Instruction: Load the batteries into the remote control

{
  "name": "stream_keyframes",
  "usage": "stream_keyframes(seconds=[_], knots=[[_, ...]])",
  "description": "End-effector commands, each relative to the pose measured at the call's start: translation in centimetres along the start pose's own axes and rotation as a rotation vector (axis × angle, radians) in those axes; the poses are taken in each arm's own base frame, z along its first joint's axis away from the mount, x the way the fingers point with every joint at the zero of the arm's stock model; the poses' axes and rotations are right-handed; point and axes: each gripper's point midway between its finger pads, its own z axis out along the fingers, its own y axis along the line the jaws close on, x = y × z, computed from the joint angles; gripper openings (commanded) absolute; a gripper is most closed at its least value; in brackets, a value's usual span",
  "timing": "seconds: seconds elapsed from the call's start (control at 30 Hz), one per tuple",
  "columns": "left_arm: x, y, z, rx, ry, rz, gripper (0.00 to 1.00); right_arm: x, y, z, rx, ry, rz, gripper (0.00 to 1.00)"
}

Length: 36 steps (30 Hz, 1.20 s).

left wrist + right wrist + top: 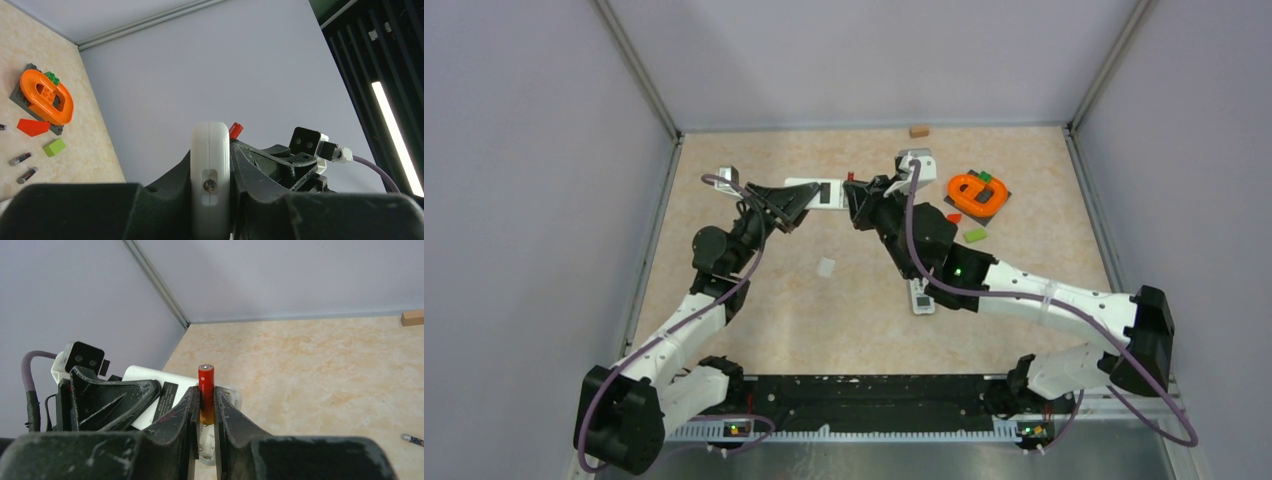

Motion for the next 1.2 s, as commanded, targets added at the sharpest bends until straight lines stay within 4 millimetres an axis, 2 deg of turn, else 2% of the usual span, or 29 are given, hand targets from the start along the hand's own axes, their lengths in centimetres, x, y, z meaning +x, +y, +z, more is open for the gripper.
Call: stream_keyframes(seconds=[0.0, 0.23, 0.5, 0.77, 0.97, 1.17], knots=[[-0.6, -3.6, 0.3, 0.116, -0.027, 0.02, 0.0, -0.9, 2.0, 0.0, -0.044, 0.011, 0.035, 0.14], [-0.9, -4.0, 0.3, 0.134, -0.043, -0.002, 0.0, -0.1, 1.8, 0.1, -0.024, 0.041, 0.047, 0.15], [-1.4, -4.5, 0.4, 0.156, -0.067, 0.007, 0.0, 0.5, 1.7, -0.2, -0.015, 0.085, 0.045, 0.22], [-1.3, -4.5, 0.4, 0.161, -0.061, -0.005, 0.0, -0.2, 1.4, 0.0, 0.016, 0.067, 0.047, 0.26], [-1.2, -4.4, 0.3, 0.158, -0.061, -0.005, 0.0, -0.8, 1.2, 0.3, 0.041, 0.044, 0.062, 0.14], [-1.2, -4.5, 0.3, 0.162, -0.062, -0.007, 0.0, -0.7, 1.1, 0.6, 0.063, 0.032, 0.086, 0.09]])
